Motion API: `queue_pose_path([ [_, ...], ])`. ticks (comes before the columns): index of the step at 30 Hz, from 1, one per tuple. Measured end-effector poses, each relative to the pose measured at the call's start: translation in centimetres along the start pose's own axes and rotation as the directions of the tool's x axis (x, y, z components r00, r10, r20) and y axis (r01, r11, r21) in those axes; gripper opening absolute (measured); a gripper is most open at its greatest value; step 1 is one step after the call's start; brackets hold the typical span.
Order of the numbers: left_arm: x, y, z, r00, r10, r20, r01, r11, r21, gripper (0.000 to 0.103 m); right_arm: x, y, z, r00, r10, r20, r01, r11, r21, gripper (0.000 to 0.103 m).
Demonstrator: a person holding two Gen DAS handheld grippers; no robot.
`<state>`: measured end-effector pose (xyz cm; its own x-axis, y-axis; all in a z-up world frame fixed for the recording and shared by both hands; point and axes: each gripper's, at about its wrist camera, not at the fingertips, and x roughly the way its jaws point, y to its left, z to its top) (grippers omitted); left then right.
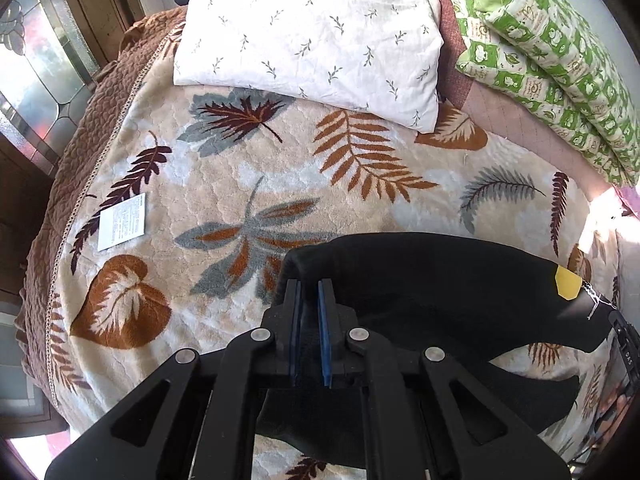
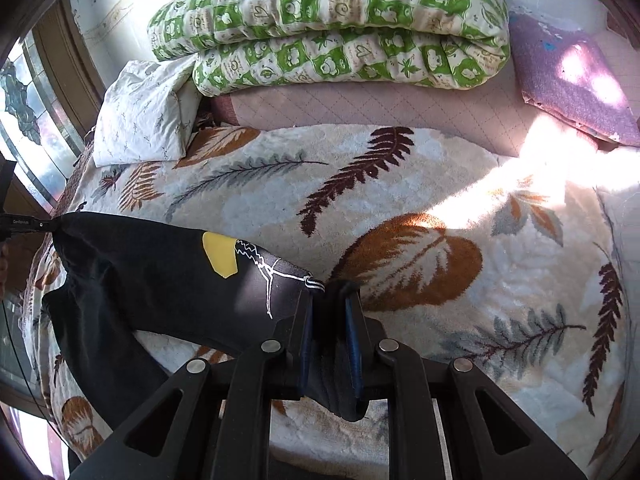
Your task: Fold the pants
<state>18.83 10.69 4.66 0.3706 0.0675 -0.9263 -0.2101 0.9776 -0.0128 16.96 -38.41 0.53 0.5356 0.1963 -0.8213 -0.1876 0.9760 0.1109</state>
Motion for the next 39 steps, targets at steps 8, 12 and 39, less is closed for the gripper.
queue_pose_path([
  [8,0.1,1.6,-3.2,1.0,-0.007,-0.023,0.006,1.0,-0.029,0.005,-4.1,1.8,-3.8,0.998,-0.003,0.067,0.007,0.998,-0.058,0.015],
  [12,2.6,2.1,-1.5,0.991,-0.063,-0.121,0.056,0.997,-0.054,0.006,-4.2,2.3,-5.7,0.999,-0.004,0.046,0.007,0.998,-0.064,0.015],
  [39,9.6,0.1,4.0,0.963,-0.206,-0.173,0.215,0.976,0.032,0.004,3.2,-0.7,-2.4,0.998,-0.043,-0.053,0.044,0.999,0.024,0.017],
])
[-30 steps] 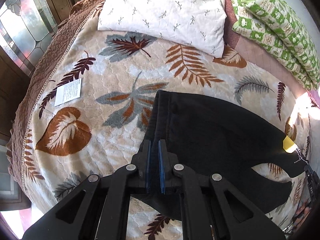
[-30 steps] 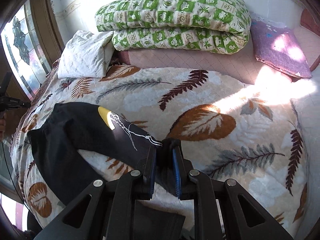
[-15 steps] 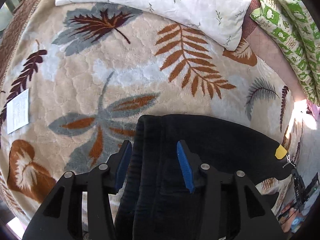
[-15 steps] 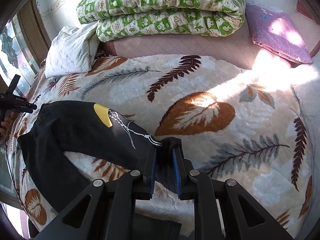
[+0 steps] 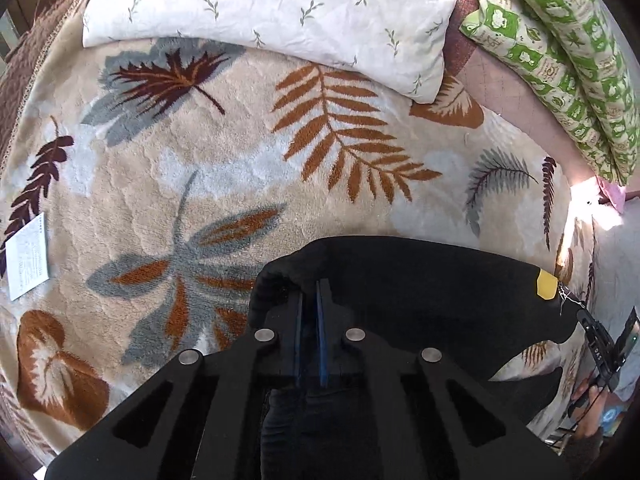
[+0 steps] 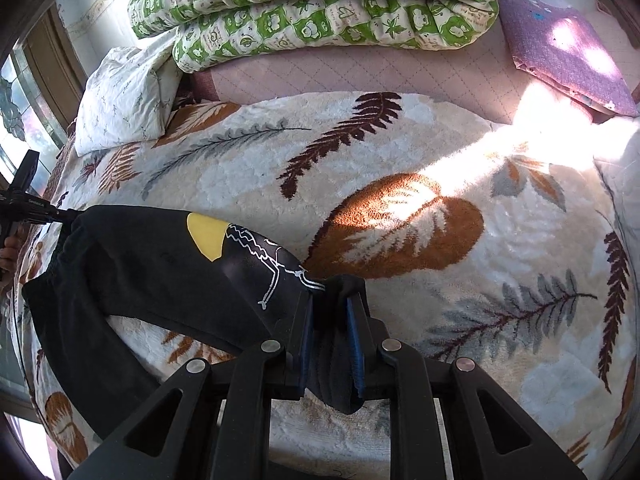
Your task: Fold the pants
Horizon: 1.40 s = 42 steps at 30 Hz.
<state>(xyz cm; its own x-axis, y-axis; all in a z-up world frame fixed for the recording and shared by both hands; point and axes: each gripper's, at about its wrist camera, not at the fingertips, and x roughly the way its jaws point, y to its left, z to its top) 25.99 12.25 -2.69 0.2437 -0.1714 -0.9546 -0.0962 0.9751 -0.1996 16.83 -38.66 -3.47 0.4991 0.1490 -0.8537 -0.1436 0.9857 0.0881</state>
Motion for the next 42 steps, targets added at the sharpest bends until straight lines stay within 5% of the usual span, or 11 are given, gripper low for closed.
queue_pose_path([
  [13,-7.2,-0.6,-5.0,0.991,-0.032,0.132,0.039,0.998,-0.054,0.004,-3.6,1.0,-0.7,0.997,0.033,0.075,-0.031,0.999,-0.024,0.017],
  [24,-9.7,2.2,-12.6,0.971,-0.104,0.216,0.135,0.982,-0.134,0.004,-8.4,2.3,-4.7,0.987,0.065,0.145,-0.044,0.989,-0.142,0.017],
  [33,-6.2,6.3,-19.0,0.98,-0.135,0.143,0.167,0.957,-0.236,0.004,-9.7,2.9,-11.5,0.989,0.057,0.14,-0.031,0.983,-0.182,0.016],
  [42,-3.6,8.3,-21.4,0.987,-0.149,0.055,0.158,0.948,-0.275,0.005,-9.1,1.9,-17.3,0.996,0.012,0.088,0.0,0.991,-0.132,0.016],
])
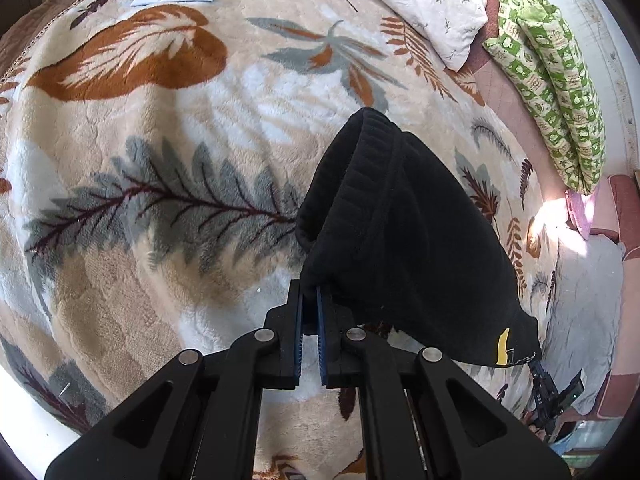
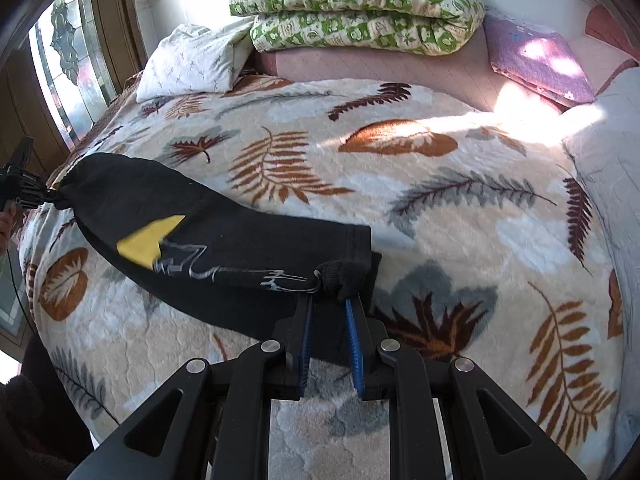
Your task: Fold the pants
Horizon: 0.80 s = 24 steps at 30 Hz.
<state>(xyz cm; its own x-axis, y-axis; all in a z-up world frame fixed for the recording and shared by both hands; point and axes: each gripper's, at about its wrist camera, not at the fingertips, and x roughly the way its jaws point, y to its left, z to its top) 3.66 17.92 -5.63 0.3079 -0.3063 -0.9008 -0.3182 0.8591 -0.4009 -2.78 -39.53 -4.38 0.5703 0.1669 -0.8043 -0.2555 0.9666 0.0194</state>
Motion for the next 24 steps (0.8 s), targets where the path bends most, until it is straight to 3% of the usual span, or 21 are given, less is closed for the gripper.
queue_pose_path([
  [6,-1.8,0.1,-1.2,0.999,0.051,0.012,-0.051,0.997,0.058,0.012,-0.2,-0.9,-1.4,0.995,-0.088,-0.039,0.089,0.996,0.023,0.017],
  [9,-3.7,0.4,-1.6,0.998,0.055,0.035,-0.058,0.995,0.08,0.012,-1.7,-1.7,-1.6,0.997,-0.07,-0.022,0.072,0.994,0.088,0.017],
  [13,-6.8,-0.7,-0.5,0.995,0.037,0.093,-0.047,0.993,0.107,0.012,-3.9,-3.0,-1.1,1.0,-0.011,0.001,0.01,0.977,0.211,0.027],
  [15,-7.6,-1.9,0.9,0.993,0.049,0.111,-0.063,0.99,0.129,0.026,-4.8,-3.6,-0.4,0.999,0.04,0.026,-0.046,0.956,0.288,0.028],
  [17,-7.4,-2.8,2.4,0.989,0.076,0.124,-0.092,0.987,0.13,0.051,-5.4,-4.4,0.7,0.994,0.101,0.05,-0.113,0.923,0.367,0.041],
  [20,-5.8,-3.6,4.4,0.992,0.086,0.091,-0.097,0.988,0.124,0.053,-5.0,-4.9,2.6,0.984,0.17,0.055,-0.176,0.871,0.458,0.055],
  [24,-3.3,-4.1,5.8,0.996,0.088,0.021,-0.089,0.991,0.102,0.053,-2.0,-5.2,3.9,0.983,0.181,-0.006,-0.152,0.84,0.52,0.054],
])
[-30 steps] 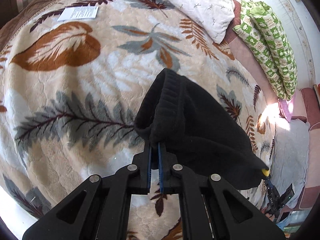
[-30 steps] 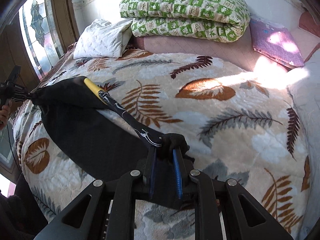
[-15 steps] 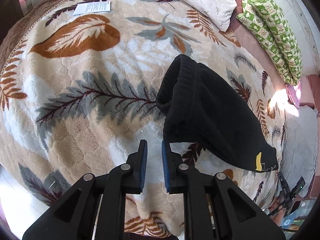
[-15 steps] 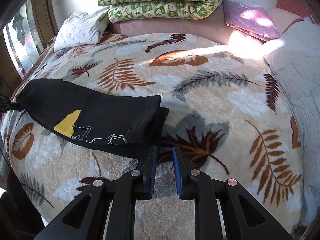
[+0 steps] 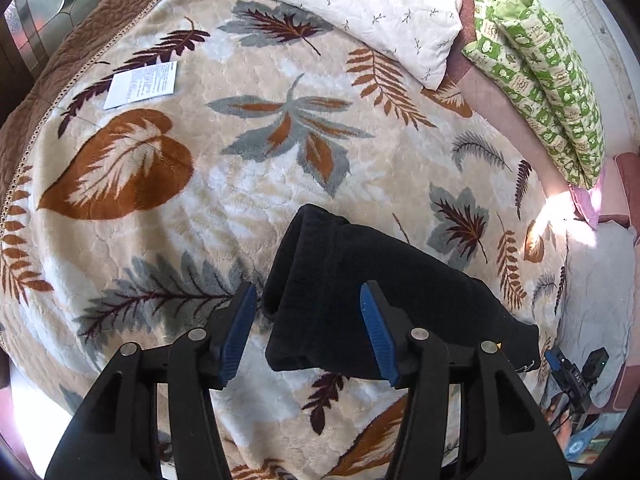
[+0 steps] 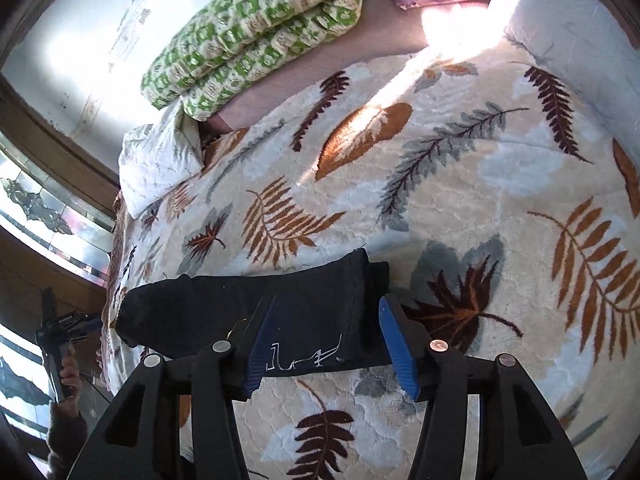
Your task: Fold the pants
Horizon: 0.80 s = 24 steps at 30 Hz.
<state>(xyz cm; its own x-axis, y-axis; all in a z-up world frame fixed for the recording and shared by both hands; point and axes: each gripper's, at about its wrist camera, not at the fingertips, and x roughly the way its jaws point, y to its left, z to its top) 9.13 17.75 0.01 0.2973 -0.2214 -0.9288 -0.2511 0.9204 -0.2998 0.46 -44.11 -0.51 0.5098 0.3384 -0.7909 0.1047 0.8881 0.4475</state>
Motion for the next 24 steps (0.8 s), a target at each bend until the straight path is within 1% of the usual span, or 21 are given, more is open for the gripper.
queue_pose_path([
  [2,0.9,-0.3,0.5,1.0,0.011,-0.021,-0.011,1.0,0.008,0.053,1.9,-0.6,0.5,0.999,-0.007,-0.036,0.008,0.999,0.041,0.055],
  [4,1.5,-0.4,0.8,0.999,0.017,-0.031,-0.016,1.0,0.013,0.053,3.4,-0.9,0.7,0.999,-0.01,-0.054,0.013,0.998,0.065,0.054],
  [11,3.4,-0.4,1.4,0.997,0.024,-0.073,-0.022,0.999,0.029,0.053,6.8,-0.5,1.4,0.995,-0.044,-0.089,0.049,0.998,0.049,0.054],
  [14,4.3,-0.2,1.7,0.995,0.007,-0.096,-0.005,1.0,0.022,0.053,7.7,-0.3,1.5,0.994,-0.036,-0.102,0.04,0.999,0.037,0.054],
  [17,5.3,-0.6,1.7,0.991,-0.031,-0.131,0.035,0.999,0.028,0.053,8.3,0.2,1.5,0.992,-0.036,-0.117,0.038,0.999,0.02,0.054],
  [18,5.4,-0.7,1.6,0.991,-0.042,-0.127,0.046,0.998,0.032,0.053,8.4,0.3,1.5,0.992,-0.039,-0.119,0.041,0.999,0.013,0.054],
  [19,5.2,-0.9,1.6,0.993,-0.037,-0.11,0.042,0.999,0.035,0.052,8.4,0.4,1.4,0.992,-0.042,-0.122,0.043,0.999,0.006,0.052],
  [21,4.5,-1.3,1.5,0.997,-0.034,-0.064,0.037,0.998,0.041,0.038,8.4,0.5,1.4,0.991,-0.05,-0.123,0.049,0.999,-0.011,0.044],
  [22,4.3,-1.4,1.5,0.998,-0.039,-0.054,0.042,0.998,0.041,0.028,8.4,0.6,1.3,0.99,-0.056,-0.127,0.053,0.998,-0.027,0.027],
  [23,4.1,-1.5,1.5,0.998,-0.046,-0.05,0.048,0.998,0.037,0.026,8.4,0.8,1.3,0.989,-0.064,-0.132,0.058,0.997,-0.049,0.008],
  [24,3.8,-1.5,1.5,0.998,-0.038,-0.041,0.039,0.999,0.028,0.024,8.4,1.0,1.2,0.987,-0.082,-0.135,0.073,0.995,-0.074,0.007],
])
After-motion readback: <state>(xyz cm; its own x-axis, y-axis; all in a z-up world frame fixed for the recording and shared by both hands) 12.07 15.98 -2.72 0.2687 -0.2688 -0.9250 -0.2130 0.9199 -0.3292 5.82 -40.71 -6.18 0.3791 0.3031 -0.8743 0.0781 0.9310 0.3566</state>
